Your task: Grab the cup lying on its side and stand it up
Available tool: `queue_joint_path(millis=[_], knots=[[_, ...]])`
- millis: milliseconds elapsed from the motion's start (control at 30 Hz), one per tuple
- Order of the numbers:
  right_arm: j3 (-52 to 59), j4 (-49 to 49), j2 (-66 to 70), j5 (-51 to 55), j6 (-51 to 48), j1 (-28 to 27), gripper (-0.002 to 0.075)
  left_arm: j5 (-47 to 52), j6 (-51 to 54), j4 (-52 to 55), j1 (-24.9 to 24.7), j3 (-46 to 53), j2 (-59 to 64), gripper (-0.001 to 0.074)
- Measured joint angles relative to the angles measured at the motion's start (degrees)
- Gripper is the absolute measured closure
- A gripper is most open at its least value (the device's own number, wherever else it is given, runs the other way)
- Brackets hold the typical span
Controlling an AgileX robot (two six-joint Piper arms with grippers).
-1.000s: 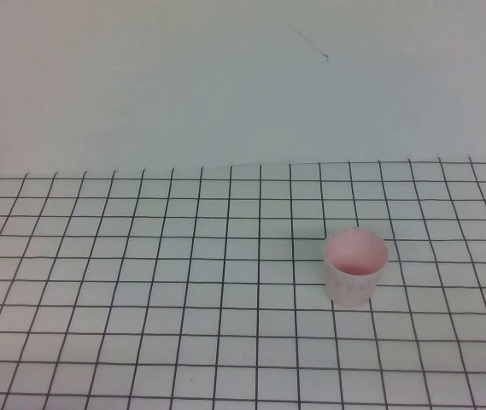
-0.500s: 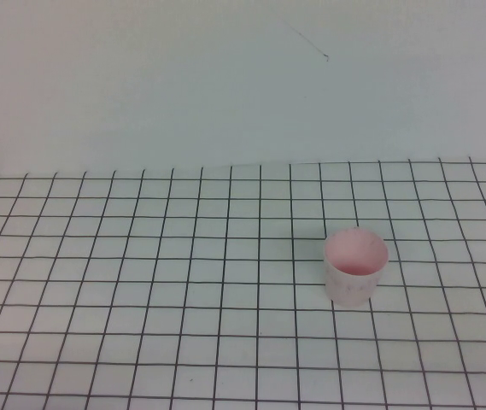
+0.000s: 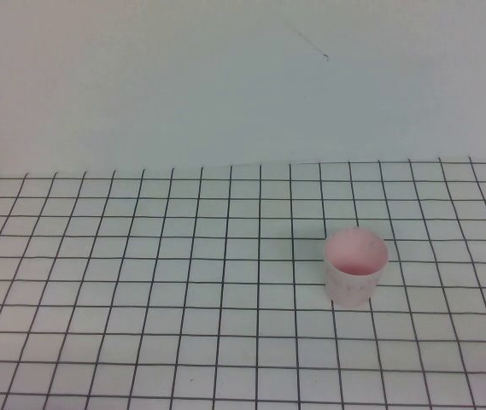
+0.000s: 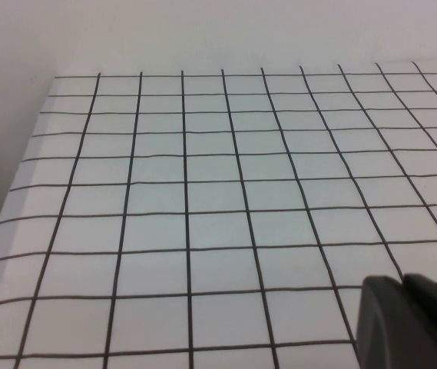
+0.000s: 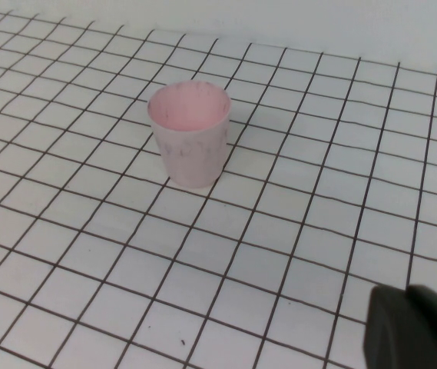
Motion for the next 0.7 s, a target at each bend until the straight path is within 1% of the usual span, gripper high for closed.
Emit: queue_joint_path(millis=[467,600,700], knots=[[0.1,0.0,0.0,-0.2,0.0,0.0,0.0729,0.2,0.7,0.0,0.0,0.0,0.0,0.0734],[2.3,0.1,-2.2,-4.9,-0.1,-0.2,0.0729,0.2,0.7,0.0,0.0,0.0,0.0,0.0734],[5.7,0.2,-3.5,-10.4,0.0,-2.6,0.0729,0.2,0.7,0.0,0.0,0.0,0.0,0.0734]])
